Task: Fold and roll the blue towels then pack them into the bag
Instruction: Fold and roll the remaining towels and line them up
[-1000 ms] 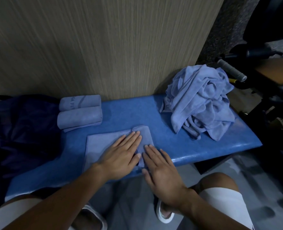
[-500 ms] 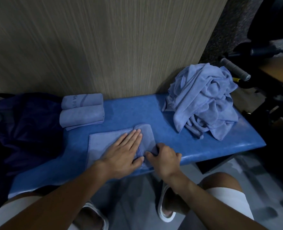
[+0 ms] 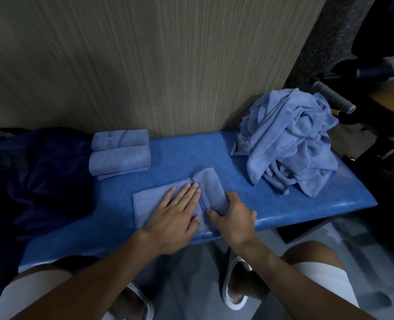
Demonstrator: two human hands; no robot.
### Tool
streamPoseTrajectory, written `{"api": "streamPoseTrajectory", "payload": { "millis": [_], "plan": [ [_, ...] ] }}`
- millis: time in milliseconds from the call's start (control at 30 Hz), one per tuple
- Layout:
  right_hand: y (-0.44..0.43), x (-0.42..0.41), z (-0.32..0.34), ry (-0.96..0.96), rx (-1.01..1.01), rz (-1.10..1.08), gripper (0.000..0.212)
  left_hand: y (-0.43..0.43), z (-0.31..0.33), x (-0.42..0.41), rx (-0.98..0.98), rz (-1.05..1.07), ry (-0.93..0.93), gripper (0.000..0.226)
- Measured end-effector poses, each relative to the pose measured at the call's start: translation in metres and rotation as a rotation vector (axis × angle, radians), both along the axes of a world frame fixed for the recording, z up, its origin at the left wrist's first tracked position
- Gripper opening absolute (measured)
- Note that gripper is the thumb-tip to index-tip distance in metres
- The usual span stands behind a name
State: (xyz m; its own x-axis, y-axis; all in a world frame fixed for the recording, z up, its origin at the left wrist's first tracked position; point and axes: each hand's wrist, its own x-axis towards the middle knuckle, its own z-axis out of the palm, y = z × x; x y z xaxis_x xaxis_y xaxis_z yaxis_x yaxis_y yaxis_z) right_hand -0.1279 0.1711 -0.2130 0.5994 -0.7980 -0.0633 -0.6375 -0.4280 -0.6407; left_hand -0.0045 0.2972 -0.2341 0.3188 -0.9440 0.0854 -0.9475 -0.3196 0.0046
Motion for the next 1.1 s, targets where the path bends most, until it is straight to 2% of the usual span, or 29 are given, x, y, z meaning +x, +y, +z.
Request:
{"api": "streamPoseTrajectory", "payload": {
  "millis": [200,267,333,367,400,500,567,633,767,867,967,1067,1100],
  "plan": [
    [0.01,0.001,0.004,-0.125,-0.021,0.046,0.041,0.011,0.0,0.005,0.086,0.104,0.04,0.079],
    [0.014,0.002,0.005,-0.169,-0.012,0.085,0.044,0.009,0.004,0.003,0.014,0.126,0.067,0.083],
    [0.016,0.003,0.006,-0.156,-0.067,0.117,0.047,0.009,0.006,0.001,-0.158,0.11,0.122,0.072],
    [0.017,0.005,0.007,-0.13,-0.1,0.129,0.048,0.008,0.009,0.0,-0.258,0.114,0.22,0.06],
    [0.018,0.006,0.007,-0.094,-0.14,0.143,0.049,0.004,0.013,-0.002,-0.347,0.164,0.402,0.046],
    [0.023,0.01,0.004,-0.009,-0.34,0.195,0.042,-0.02,0.038,-0.007,-0.518,0.475,1.088,0.016],
    [0.027,0.011,0.003,0.009,-0.449,0.221,0.042,-0.035,0.045,0.0,-0.584,0.63,1.264,0.015],
    [0.031,0.011,0.004,-0.032,-0.503,0.294,0.052,-0.039,0.049,0.008,-0.607,0.717,1.337,0.018],
    [0.038,0.006,0.001,-0.194,-0.34,0.401,0.071,-0.031,0.047,0.016,-0.573,0.757,1.18,0.023],
    [0.036,0.001,-0.009,-0.23,-0.33,0.473,0.067,-0.021,0.045,0.014,-0.583,0.678,1.023,0.033],
    [0.033,-0.002,-0.017,-0.242,-0.41,0.558,0.058,-0.006,0.031,0.018,-0.522,0.521,0.74,0.055],
    [0.033,-0.003,-0.019,-0.203,-0.44,0.616,0.057,0.01,0.025,0.022,-0.407,0.275,0.407,0.05],
    [0.033,-0.004,-0.019,-0.185,-0.445,0.636,0.058,0.014,0.024,0.023,-0.341,0.202,0.329,0.054]
  ]
}}
